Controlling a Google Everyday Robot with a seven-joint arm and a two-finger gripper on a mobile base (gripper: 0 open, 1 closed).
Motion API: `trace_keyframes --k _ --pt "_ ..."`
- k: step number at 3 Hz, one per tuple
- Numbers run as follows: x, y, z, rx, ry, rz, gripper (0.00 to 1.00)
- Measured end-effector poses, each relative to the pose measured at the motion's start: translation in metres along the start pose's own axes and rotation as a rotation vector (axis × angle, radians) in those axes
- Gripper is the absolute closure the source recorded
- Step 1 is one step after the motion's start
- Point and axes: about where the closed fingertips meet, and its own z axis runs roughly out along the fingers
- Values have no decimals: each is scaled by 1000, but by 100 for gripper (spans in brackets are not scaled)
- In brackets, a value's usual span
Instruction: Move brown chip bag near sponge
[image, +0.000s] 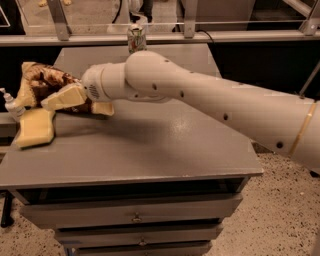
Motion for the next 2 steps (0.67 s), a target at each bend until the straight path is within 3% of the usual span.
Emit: trace_keyframes --k 1,2 --pt "6 -17 -56 30 -25 -41 0" --pt "14 -39 -135 86 -8 -134 0"
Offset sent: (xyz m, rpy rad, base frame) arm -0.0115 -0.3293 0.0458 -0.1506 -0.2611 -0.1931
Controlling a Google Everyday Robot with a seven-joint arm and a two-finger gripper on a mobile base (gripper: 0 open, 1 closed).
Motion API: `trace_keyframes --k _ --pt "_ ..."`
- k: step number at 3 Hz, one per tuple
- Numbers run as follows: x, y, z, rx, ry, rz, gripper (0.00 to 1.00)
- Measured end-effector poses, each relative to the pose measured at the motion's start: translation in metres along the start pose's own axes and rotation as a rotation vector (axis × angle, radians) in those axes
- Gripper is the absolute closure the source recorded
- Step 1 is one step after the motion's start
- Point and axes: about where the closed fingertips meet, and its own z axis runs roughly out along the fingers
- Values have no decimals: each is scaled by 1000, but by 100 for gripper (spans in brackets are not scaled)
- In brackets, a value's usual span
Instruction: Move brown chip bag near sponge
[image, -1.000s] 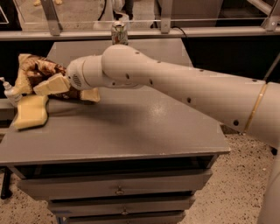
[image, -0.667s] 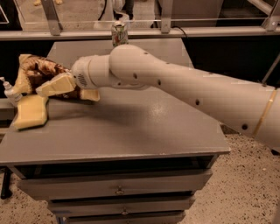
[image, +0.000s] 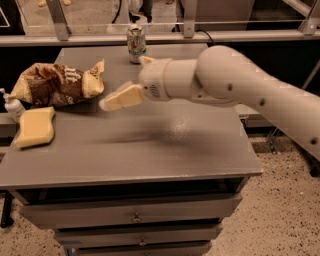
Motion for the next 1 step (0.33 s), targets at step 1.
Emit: trace_keyframes --k 1 --pt "17 -22 -43 64 18 -5 0"
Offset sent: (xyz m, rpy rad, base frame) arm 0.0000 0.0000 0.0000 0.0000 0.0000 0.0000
